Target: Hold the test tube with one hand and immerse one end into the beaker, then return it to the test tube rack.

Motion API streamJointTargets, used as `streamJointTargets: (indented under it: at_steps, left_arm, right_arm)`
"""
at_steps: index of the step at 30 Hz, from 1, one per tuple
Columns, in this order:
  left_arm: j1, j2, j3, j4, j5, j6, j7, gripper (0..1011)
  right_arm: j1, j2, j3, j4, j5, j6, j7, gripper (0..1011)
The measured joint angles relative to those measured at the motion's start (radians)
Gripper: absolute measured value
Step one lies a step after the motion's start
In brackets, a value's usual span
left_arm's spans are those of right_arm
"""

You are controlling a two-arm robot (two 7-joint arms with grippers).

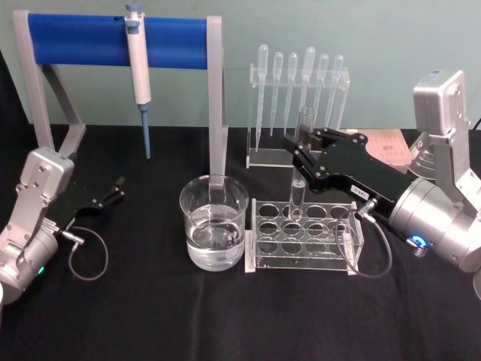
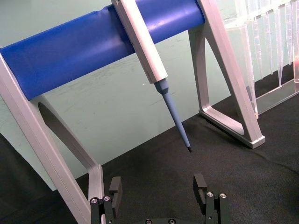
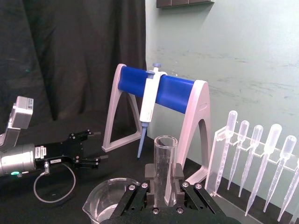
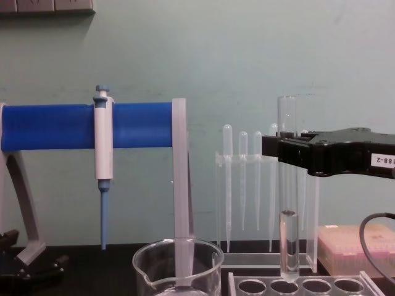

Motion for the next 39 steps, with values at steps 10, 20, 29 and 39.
streamJointTargets:
  at_steps: [10, 20, 29, 39]
  left_arm:
    - [0.000, 0.000, 0.000, 0.000, 0.000, 0.000, 0.000, 1000]
    - [0.000, 0.000, 0.000, 0.000, 0.000, 0.000, 0.000, 1000]
    - [0.000, 0.000, 0.000, 0.000, 0.000, 0.000, 0.000, 1000]
    - [0.000, 0.000, 0.000, 0.000, 0.000, 0.000, 0.000, 1000]
  right_arm:
    - [0.002, 0.001, -0.001, 0.001, -0.001, 0.000, 0.004, 224]
    - [0.002, 0.001, -0.002, 0.002, -0.001, 0.000, 0.005, 225]
    - [0.003, 0.002, -0.002, 0.002, -0.002, 0.000, 0.006, 224]
    - [0.003, 0.002, -0.002, 0.002, -0.002, 0.000, 0.007, 224]
